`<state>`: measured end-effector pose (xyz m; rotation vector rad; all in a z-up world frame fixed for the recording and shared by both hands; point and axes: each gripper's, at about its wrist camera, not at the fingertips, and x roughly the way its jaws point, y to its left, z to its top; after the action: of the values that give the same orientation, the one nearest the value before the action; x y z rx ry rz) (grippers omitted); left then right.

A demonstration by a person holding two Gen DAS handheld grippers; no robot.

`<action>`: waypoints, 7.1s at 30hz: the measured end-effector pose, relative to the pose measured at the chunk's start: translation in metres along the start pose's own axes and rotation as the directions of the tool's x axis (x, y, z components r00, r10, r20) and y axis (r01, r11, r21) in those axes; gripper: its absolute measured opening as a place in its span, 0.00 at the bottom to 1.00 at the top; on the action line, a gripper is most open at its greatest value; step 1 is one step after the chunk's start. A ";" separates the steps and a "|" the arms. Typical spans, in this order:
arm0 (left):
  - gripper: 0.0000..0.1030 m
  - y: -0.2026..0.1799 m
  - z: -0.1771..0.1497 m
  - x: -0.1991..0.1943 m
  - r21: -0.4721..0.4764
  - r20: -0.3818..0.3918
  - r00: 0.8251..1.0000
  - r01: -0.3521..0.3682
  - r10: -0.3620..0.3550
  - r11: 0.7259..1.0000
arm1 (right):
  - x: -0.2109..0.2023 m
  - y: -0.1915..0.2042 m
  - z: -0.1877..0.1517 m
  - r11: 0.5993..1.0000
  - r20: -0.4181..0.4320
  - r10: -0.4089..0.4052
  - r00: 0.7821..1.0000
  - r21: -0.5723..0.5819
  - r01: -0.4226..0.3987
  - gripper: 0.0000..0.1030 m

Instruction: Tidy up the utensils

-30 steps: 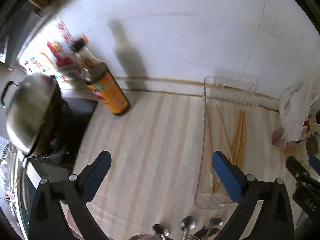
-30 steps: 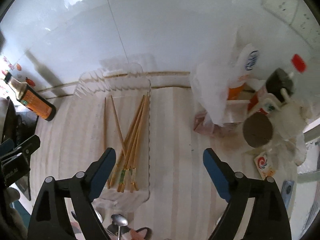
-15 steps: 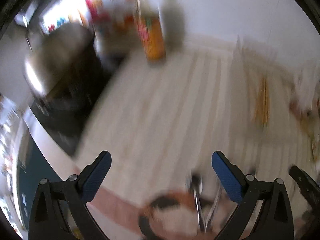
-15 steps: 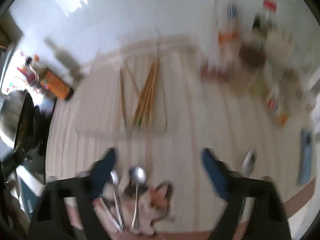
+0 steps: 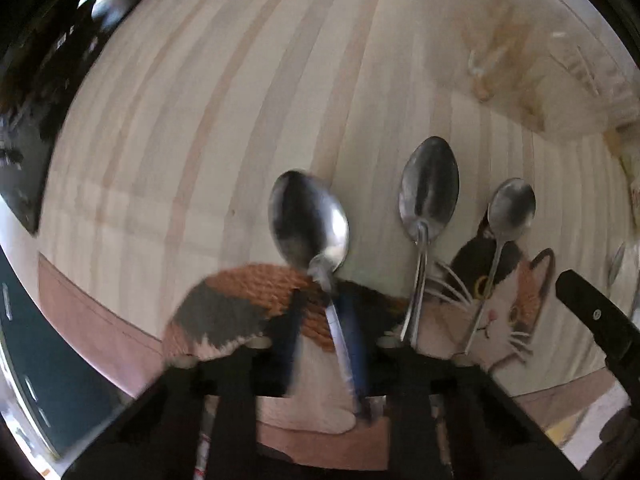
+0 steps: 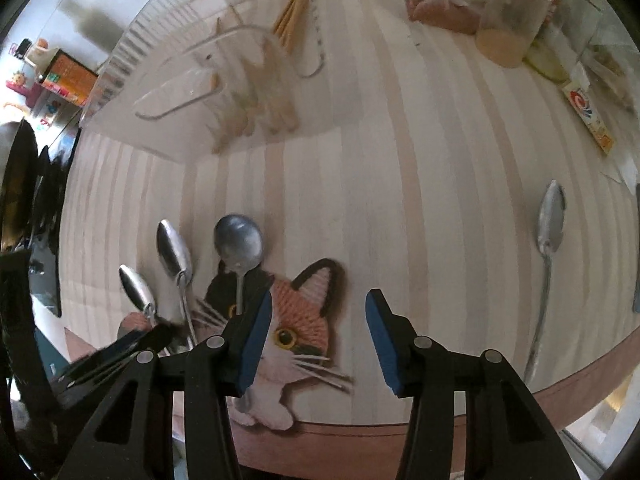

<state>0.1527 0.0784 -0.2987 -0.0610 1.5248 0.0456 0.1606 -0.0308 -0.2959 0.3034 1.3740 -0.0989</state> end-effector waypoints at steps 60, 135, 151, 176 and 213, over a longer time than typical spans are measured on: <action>0.04 0.021 -0.039 -0.048 0.081 0.143 0.988 -0.063 0.051 0.995 | -0.025 -0.006 -0.023 0.999 0.062 0.049 0.997 -0.021 -0.048 0.01; 1.00 -0.017 0.023 -0.061 0.012 0.267 0.952 -0.158 0.149 0.987 | -0.069 -0.170 0.019 0.951 0.074 -0.129 0.989 0.291 0.102 0.43; 0.86 0.000 -0.010 -0.026 0.011 0.135 0.985 -0.111 0.109 0.994 | -0.010 -0.123 0.007 0.976 0.070 -0.207 0.976 0.082 0.201 0.06; 0.04 -0.040 -0.005 -0.012 0.088 0.074 0.997 0.002 -0.009 0.996 | -0.011 -0.085 -0.003 0.975 0.024 0.185 0.983 0.118 -0.186 0.34; 0.06 -0.043 -0.006 -0.010 0.122 0.034 0.998 0.056 -0.061 0.991 | 0.001 -0.089 -0.016 0.986 -0.035 -0.168 0.985 -0.019 0.167 0.06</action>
<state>0.1488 0.0355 -0.2880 -0.0082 1.4847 -0.0920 0.1239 -0.1114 -0.3134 0.1763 1.4347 -0.2228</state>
